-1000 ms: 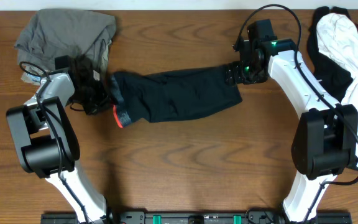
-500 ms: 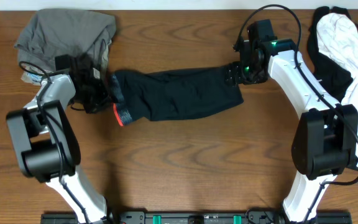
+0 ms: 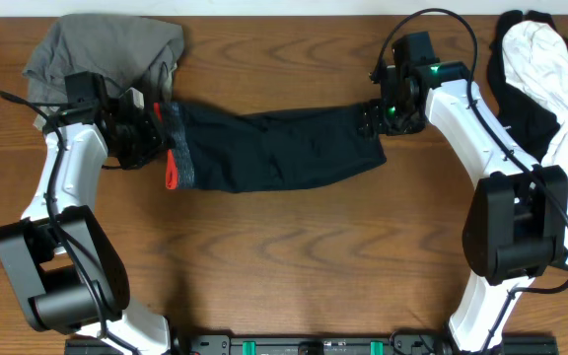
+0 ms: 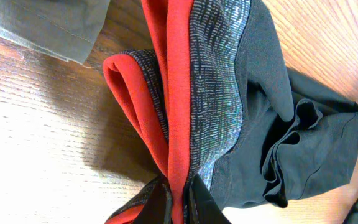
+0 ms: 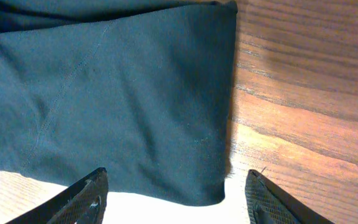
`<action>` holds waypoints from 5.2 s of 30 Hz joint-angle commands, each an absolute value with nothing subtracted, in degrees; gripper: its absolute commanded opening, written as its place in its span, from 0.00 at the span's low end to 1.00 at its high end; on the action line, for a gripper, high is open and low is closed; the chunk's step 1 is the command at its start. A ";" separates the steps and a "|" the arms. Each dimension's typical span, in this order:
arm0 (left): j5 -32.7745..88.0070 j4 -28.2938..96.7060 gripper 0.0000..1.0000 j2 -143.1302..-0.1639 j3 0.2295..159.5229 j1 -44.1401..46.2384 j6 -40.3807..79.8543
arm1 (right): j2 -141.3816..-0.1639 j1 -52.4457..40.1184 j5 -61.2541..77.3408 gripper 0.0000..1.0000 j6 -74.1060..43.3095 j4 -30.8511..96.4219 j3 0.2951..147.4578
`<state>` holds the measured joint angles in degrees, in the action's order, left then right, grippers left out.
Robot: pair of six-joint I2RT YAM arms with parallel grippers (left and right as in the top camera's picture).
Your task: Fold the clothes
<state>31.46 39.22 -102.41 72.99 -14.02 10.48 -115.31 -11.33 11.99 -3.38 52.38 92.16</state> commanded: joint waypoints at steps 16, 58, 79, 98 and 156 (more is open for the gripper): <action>22.87 54.24 0.06 -100.18 81.87 -18.68 2.96 | -113.56 -11.64 12.75 0.31 -3.95 52.86 91.79; 22.87 50.39 0.06 -100.18 94.13 2.37 10.41 | -126.80 -12.82 33.85 0.01 -10.22 13.28 72.18; 18.55 38.57 0.06 -108.09 94.11 22.06 15.81 | -126.80 -12.97 33.85 0.01 -10.70 14.50 72.18; 18.76 34.20 0.98 -111.13 94.11 27.35 18.37 | -126.80 -12.34 33.04 0.01 -12.32 14.46 72.20; 13.39 47.97 0.98 -101.82 94.08 8.80 15.16 | -111.35 -8.32 0.23 0.66 -10.24 29.39 73.30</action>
